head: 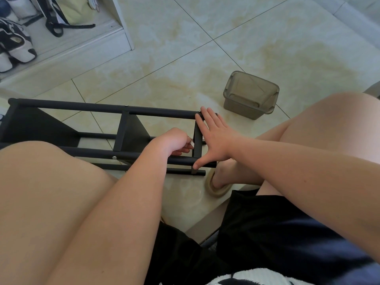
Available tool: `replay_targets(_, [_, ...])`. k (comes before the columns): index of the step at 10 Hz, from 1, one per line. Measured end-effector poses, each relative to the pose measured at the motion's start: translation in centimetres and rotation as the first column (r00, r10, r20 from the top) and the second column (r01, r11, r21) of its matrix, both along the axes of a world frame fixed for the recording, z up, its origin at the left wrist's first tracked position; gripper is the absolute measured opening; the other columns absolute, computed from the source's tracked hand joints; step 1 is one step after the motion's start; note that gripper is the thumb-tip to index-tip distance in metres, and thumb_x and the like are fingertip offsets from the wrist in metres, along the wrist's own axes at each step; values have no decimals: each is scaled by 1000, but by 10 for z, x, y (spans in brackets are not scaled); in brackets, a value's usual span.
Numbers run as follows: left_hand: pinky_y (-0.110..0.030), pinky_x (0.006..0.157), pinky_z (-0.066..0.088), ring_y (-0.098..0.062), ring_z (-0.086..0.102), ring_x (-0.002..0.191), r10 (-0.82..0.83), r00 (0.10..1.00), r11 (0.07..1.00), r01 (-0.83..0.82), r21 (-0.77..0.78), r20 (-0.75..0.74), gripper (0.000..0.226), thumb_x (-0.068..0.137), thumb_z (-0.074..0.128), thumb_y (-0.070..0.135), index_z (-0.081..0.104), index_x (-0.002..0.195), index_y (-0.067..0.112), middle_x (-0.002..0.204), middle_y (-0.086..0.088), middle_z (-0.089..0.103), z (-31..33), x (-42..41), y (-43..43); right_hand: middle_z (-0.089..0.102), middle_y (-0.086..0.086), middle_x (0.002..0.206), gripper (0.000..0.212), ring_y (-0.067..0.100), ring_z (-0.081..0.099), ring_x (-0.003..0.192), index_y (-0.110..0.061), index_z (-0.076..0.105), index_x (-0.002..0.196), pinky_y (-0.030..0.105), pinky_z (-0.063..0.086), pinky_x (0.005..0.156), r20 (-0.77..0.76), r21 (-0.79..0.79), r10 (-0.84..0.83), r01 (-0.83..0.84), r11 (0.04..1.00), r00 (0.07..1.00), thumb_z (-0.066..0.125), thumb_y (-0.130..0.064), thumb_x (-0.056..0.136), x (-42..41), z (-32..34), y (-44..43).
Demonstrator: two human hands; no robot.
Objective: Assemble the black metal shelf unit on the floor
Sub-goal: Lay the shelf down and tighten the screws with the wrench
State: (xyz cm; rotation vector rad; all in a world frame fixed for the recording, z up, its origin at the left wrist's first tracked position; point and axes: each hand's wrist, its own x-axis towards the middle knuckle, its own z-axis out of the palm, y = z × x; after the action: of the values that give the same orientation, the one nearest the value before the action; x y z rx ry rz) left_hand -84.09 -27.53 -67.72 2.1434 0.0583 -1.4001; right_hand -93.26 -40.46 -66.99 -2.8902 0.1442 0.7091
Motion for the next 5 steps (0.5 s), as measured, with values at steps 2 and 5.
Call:
replay_targets(2, [-22, 61, 49, 3, 65, 57, -62, 997, 998, 62, -1, 36, 20, 103, 43, 19, 58, 90, 20, 58, 14, 70, 6, 7, 0, -33, 16, 161, 158, 30, -31, 150, -8, -22, 157, 46, -13, 124, 2, 1, 1, -1, 1000, 1000, 53, -101, 52, 0, 0, 0])
replay_targets(5, [-32, 90, 48, -9, 65, 85, -263, 962, 963, 266, -38, 70, 16, 104, 42, 16, 57, 99, 18, 81, 9, 72, 11, 11, 10, -35, 15, 161, 158, 29, -33, 149, -9, -24, 156, 45, -14, 124, -3, -4, 1, -1, 1000, 1000, 51, -102, 52, 0, -1, 0])
